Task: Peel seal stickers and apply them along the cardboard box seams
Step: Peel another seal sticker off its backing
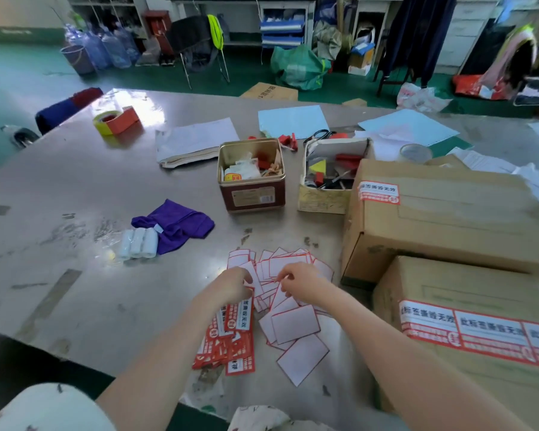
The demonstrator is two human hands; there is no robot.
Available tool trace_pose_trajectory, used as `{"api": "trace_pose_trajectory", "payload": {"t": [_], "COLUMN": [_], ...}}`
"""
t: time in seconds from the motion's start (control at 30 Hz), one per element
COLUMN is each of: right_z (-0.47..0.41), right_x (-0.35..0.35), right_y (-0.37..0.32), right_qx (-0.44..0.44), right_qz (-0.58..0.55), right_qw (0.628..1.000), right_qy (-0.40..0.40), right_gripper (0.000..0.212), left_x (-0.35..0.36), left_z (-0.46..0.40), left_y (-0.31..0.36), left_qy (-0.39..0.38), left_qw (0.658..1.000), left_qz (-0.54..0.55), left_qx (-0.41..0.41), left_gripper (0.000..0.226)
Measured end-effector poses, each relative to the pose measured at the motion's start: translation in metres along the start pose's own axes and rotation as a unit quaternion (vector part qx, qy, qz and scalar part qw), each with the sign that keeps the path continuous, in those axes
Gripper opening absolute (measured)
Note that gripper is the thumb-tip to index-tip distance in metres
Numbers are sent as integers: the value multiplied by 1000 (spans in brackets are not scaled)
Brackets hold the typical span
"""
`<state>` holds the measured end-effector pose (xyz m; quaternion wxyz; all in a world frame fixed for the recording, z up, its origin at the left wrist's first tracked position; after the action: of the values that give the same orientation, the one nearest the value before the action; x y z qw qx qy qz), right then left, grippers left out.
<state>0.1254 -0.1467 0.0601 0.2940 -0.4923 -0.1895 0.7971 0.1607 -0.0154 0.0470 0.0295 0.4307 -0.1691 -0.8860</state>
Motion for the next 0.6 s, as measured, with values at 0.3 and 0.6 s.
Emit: {"api": "trace_pose_trajectory", "payload": {"t": [0.3,0.6], "right_z": [-2,1], "right_x": [63,56], "right_y": [17,27], "right_qx": [40,47], "right_qz": [23,3], "right_qw": [997,998], "right_qy": [-62,-30], "right_gripper": [30,28], "left_x": [11,3], "left_z": [-10,-11], "left_y": [-31,-32], "left_qy": [112,148], "left_qw": [989,988], "left_qz": [-87,16], "left_qx": [39,39], "left_gripper": [37,15]}}
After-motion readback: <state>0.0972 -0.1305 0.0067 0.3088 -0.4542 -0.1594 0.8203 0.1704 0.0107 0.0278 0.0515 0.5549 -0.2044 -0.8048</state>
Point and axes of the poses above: each hand's wrist, its own z-axis away from the middle knuckle, its own x-axis out of the palm, y = z × x, the point moved 9 cm from there along -z, towards the middle knuckle, and after that the axes turned 3 degrees about z, right-handed, at the moved point
